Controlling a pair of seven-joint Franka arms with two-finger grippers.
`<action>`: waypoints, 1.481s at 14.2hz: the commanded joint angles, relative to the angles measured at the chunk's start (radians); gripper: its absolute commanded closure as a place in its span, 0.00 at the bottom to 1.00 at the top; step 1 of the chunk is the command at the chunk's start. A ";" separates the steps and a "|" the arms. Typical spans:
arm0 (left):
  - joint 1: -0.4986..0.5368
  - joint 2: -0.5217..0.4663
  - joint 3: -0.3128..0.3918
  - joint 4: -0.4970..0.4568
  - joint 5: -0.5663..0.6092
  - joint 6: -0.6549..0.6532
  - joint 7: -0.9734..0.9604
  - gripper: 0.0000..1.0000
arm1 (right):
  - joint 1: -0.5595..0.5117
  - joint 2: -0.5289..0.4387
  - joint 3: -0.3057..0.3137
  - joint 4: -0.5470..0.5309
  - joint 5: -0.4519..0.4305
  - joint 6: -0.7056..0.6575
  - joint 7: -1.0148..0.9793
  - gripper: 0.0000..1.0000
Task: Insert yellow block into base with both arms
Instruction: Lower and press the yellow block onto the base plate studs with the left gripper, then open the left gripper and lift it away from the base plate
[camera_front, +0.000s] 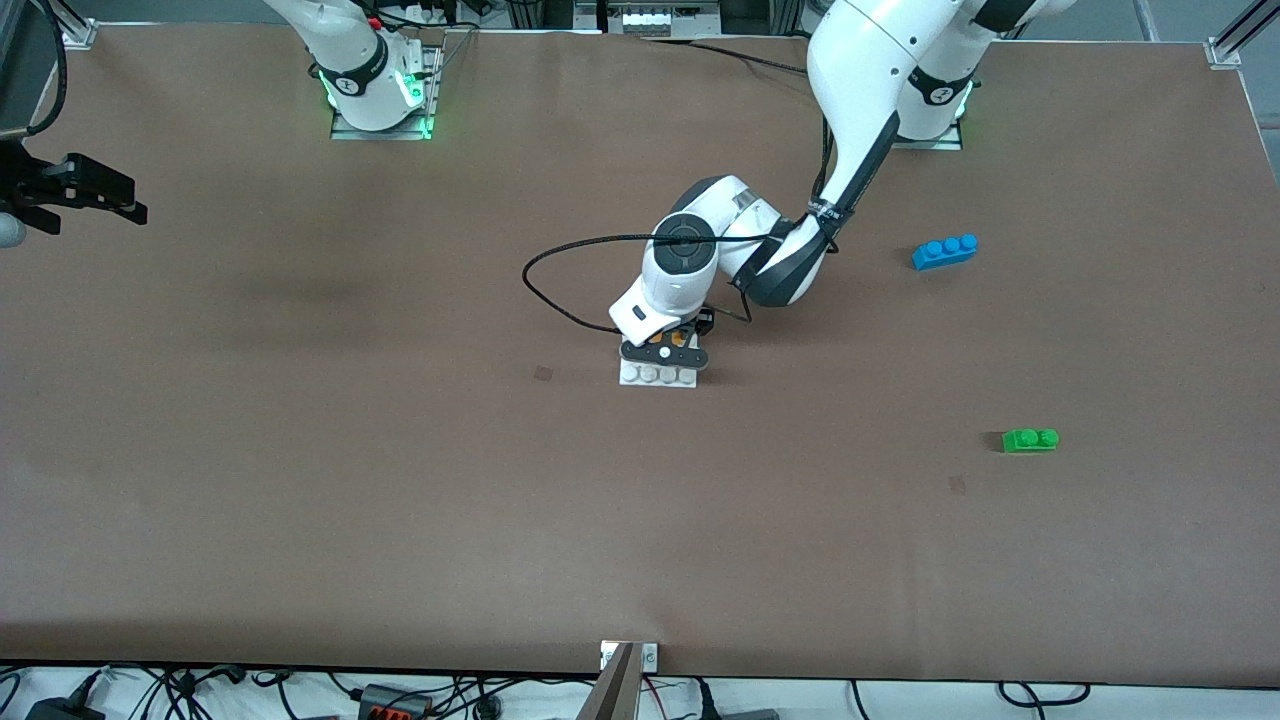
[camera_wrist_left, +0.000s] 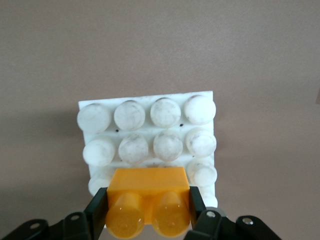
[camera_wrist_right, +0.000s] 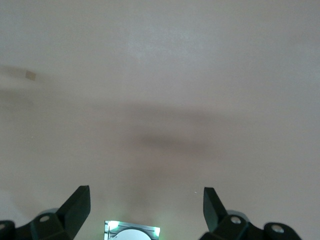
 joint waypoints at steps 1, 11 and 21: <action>-0.002 0.018 0.002 -0.022 0.015 0.044 -0.014 0.53 | 0.004 -0.021 0.001 -0.013 -0.008 -0.001 0.000 0.00; 0.088 -0.111 -0.004 -0.015 -0.012 -0.092 -0.002 0.00 | 0.004 -0.018 0.001 -0.012 -0.008 0.005 -0.009 0.00; 0.444 -0.400 -0.006 -0.031 -0.060 -0.393 0.328 0.00 | 0.007 -0.024 0.003 -0.013 -0.007 -0.021 -0.009 0.00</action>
